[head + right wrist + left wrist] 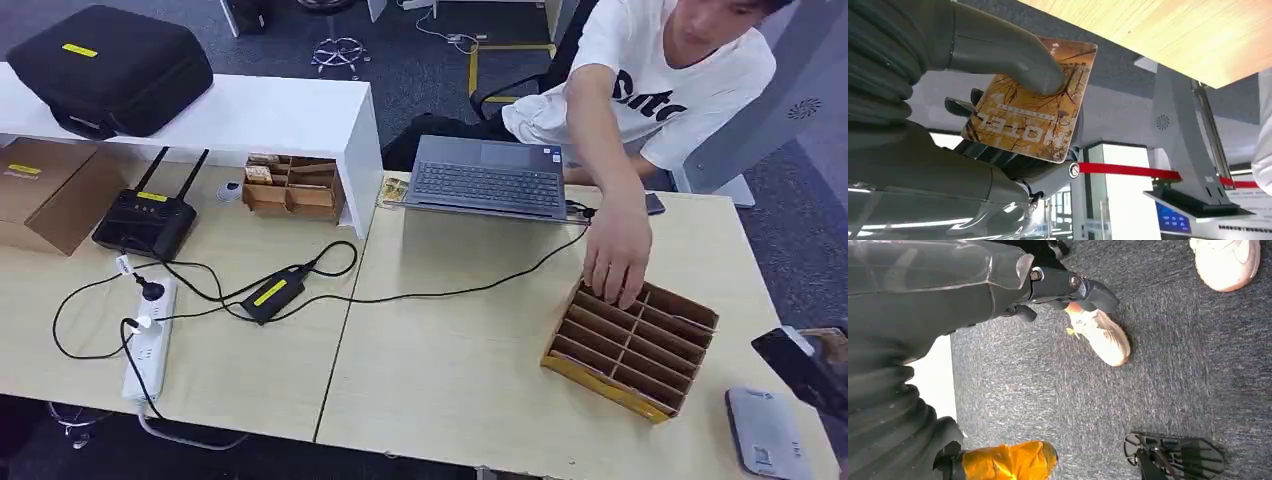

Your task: Pass the card to the sensor for recognition and then transmit it.

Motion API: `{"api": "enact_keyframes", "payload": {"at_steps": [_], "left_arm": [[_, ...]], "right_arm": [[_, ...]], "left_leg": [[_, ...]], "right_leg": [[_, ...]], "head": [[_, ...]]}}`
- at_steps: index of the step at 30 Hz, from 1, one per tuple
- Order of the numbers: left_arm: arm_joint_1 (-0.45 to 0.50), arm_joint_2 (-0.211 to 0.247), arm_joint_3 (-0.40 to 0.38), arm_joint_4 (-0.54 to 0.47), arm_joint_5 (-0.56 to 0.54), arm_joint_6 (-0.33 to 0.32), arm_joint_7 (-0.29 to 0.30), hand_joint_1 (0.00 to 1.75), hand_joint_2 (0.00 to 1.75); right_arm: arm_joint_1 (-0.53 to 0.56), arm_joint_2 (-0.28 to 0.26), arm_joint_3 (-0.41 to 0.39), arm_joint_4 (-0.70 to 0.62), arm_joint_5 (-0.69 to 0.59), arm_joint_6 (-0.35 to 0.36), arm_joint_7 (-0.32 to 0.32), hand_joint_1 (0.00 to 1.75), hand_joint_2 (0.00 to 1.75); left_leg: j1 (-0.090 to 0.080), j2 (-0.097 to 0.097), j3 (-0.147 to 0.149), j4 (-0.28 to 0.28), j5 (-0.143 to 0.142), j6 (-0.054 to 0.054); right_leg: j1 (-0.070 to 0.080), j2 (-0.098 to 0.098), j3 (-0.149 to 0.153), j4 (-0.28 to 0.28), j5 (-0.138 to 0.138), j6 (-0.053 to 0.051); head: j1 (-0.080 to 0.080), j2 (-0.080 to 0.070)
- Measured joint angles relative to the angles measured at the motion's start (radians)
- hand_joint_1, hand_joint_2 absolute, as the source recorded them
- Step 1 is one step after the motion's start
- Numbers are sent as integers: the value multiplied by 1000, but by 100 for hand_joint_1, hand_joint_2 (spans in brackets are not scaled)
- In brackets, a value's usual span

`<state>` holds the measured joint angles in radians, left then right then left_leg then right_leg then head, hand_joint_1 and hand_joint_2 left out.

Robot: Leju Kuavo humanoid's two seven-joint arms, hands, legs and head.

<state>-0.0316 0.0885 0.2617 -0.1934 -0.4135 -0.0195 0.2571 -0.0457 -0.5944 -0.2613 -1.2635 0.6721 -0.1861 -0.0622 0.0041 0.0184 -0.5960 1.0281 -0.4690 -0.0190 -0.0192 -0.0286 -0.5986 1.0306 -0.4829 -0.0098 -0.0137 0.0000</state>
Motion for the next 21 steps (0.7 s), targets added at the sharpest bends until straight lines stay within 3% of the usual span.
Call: {"api": "enact_keyframes", "payload": {"at_steps": [3, 8, 21], "left_arm": [[1, 0, 12, 0, 0, 0, 0, 0, 175], [4, 0, 27, 0, 6, 1, 1, 0, 175], [11, 2, 67, 0, 8, 6, 1, 0, 175]], "right_arm": [[12, -27, -3, -7, -30, 26, 8, 175, 175], [68, -76, -45, -51, -116, 141, 13, 175, 175], [158, -193, -98, -127, -173, 358, 126, 175, 175]], "left_leg": [[0, 0, 0, 0, 0, 0], [0, 0, 0, 0, 0, 0], [0, 0, 0, 0, -1, 1]], "right_leg": [[0, 0, 0, 0, 0, 0], [0, 0, 0, 0, -1, 1], [0, 0, 0, 0, -1, 1]], "head": [[0, 0], [0, 0], [0, 0]]}}
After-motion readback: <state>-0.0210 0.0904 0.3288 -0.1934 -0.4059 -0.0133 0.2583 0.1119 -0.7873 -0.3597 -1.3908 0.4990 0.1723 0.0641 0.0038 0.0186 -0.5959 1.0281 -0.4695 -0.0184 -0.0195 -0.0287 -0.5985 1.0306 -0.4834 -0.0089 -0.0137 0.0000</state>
